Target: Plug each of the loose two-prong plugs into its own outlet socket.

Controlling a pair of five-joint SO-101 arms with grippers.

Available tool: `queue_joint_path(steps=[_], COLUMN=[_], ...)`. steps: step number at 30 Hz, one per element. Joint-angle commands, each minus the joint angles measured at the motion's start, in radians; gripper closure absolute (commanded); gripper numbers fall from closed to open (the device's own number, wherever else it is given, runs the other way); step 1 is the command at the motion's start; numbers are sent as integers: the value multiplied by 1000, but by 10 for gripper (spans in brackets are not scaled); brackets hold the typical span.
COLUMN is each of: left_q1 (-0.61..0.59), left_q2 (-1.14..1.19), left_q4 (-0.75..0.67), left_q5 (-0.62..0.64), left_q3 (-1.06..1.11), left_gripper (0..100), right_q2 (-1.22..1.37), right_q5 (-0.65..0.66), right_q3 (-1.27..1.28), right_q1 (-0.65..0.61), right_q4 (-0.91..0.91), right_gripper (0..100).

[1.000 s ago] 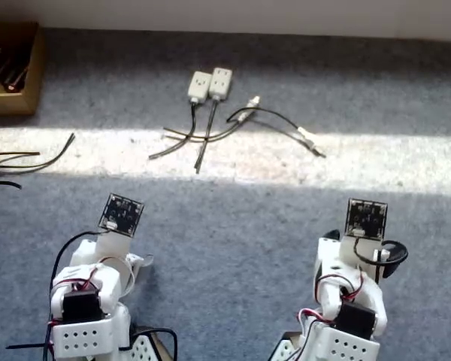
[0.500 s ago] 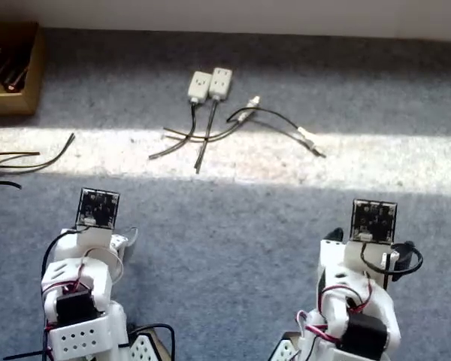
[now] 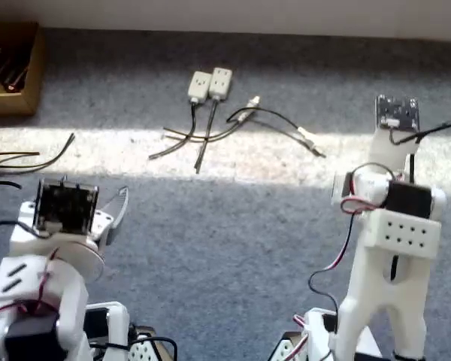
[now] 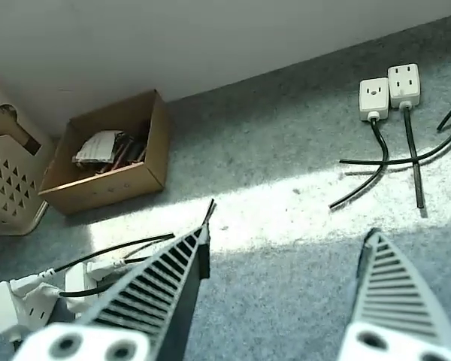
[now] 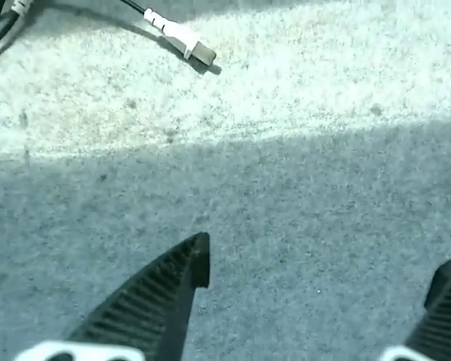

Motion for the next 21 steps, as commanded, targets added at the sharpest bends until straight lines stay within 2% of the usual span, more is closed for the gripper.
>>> queue_joint_path(steps=[1, 4, 9, 12, 15, 21], left_q1=[16, 21, 91, 159, 220, 239], left_q2=[631, 1133, 1888, 2229, 2422, 2511], left_q4=[68, 224, 476, 489, 471, 213], left_q5=[9, 20, 81, 80, 54, 57], left_q3=[-452, -924, -1862, -2250, -2391, -2370], left_gripper=[691, 691, 691, 682, 633, 530], right_q2=[45, -25, -259, -381, -504, -786], right_q5=[-15, 12, 61, 92, 98, 97], right_q3=[-93, -50, 180, 367, 510, 667], right_q1=[-8, -8, -8, -8, -8, -13], right_q4=[-4, -4, -2, -5, -15, -31], right_gripper=[566, 566, 566, 566, 566, 566])
